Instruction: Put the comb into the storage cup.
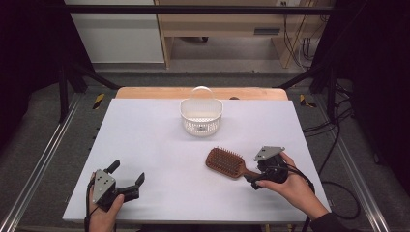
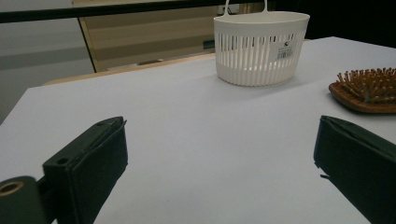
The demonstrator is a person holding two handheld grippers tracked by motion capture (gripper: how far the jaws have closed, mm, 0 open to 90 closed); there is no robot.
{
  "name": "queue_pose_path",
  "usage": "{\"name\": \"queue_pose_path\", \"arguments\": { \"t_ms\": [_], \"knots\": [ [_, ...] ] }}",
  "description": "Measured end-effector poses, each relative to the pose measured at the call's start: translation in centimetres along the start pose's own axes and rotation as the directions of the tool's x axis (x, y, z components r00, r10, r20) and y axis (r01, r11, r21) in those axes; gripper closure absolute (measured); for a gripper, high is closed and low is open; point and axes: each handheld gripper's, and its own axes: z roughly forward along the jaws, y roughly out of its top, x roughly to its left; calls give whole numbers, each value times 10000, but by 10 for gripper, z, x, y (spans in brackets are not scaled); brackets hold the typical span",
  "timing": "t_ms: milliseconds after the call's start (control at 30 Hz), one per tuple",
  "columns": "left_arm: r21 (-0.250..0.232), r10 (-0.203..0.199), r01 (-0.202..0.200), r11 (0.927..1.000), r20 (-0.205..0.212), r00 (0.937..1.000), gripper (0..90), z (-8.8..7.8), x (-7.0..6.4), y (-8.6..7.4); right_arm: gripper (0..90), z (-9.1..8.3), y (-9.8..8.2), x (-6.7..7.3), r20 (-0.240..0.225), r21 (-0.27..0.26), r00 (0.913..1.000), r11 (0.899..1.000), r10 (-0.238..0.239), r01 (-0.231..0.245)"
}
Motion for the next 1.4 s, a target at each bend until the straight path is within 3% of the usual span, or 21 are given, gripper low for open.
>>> {"name": "queue_pose_path", "arguments": {
  "t_ms": [733,967,1400],
  "knots": [
    [-56,63,-62,10000,100,9999,17,0,-1,0,100,21,2,-1,-747,1178,9972,9930,-35,123],
    [-65,100,-99,9999,142,9998,17,0,-1,0,107,28,3,-2,-867,1320,9962,9912,68,47],
    [-63,135,-134,9999,221,9997,17,0,-2,1,275,35,7,-1,-1175,1470,9930,9887,-114,288]
  ]
}}
